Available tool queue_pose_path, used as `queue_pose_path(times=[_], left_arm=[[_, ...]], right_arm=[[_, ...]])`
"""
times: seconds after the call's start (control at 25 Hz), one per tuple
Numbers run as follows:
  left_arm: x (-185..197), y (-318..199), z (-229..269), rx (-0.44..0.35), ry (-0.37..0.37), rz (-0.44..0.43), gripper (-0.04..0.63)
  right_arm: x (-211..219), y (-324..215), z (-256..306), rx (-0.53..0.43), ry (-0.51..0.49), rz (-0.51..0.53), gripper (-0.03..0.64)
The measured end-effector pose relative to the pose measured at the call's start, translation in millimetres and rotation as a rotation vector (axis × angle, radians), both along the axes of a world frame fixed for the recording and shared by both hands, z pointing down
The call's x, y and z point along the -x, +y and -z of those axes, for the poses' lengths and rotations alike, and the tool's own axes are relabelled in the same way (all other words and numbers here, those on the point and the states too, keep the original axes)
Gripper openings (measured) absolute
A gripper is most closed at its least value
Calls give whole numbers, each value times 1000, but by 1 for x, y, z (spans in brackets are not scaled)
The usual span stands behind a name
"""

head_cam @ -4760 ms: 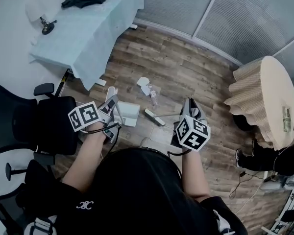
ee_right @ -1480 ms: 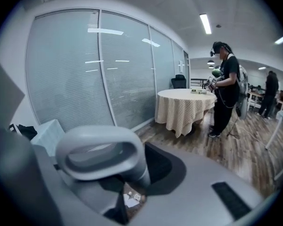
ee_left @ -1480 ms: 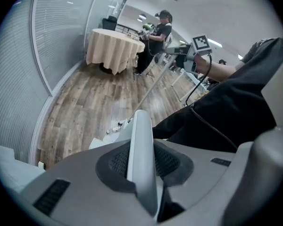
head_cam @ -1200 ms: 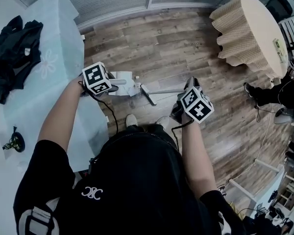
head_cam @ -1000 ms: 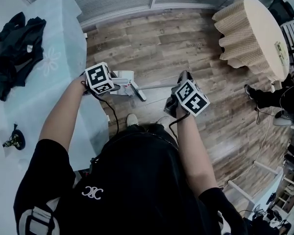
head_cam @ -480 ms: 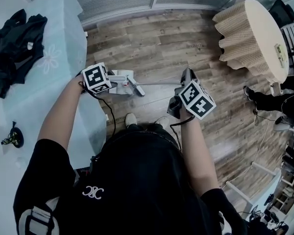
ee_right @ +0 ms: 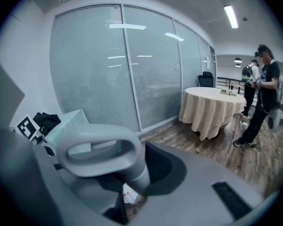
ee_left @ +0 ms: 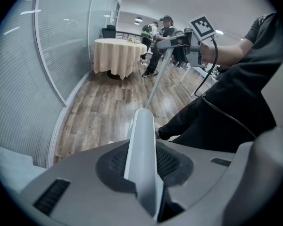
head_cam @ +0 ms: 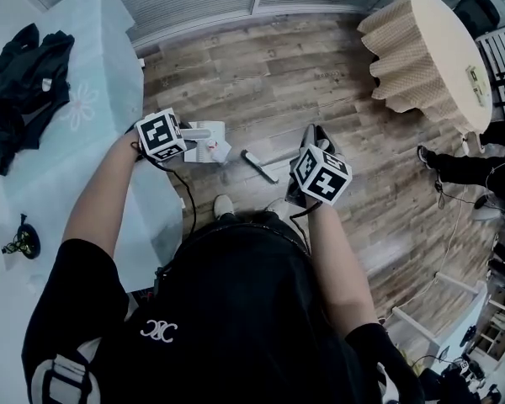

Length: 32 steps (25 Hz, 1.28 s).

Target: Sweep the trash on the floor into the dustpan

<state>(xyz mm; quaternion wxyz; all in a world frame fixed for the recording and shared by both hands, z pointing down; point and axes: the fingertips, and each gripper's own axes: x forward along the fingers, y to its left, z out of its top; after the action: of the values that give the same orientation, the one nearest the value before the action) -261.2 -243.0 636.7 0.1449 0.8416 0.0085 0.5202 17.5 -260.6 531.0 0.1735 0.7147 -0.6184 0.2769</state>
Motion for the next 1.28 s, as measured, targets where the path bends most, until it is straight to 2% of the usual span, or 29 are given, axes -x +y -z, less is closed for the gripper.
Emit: queue_pose_path(times=[0.16, 0.28, 0.52, 0.76, 1.0, 1.28], left_arm=[[0, 2, 1, -11, 5, 1, 84], [-1, 3, 2, -15, 7, 3, 83], [0, 7, 2, -21, 14, 0, 84], [8, 5, 2, -34, 22, 2, 84], [12, 3, 2, -41, 26, 4, 83], [14, 3, 14, -56, 52, 90, 83]], right_arm=[[43, -16, 0, 6, 25, 115, 60], [81, -26, 1, 3, 5, 210, 60], [107, -28, 0, -46, -123, 238, 61], [88, -26, 5, -59, -146, 173, 60], [47, -3, 26, -83, -149, 90, 60], [-13, 27, 66, -121, -152, -15, 60]])
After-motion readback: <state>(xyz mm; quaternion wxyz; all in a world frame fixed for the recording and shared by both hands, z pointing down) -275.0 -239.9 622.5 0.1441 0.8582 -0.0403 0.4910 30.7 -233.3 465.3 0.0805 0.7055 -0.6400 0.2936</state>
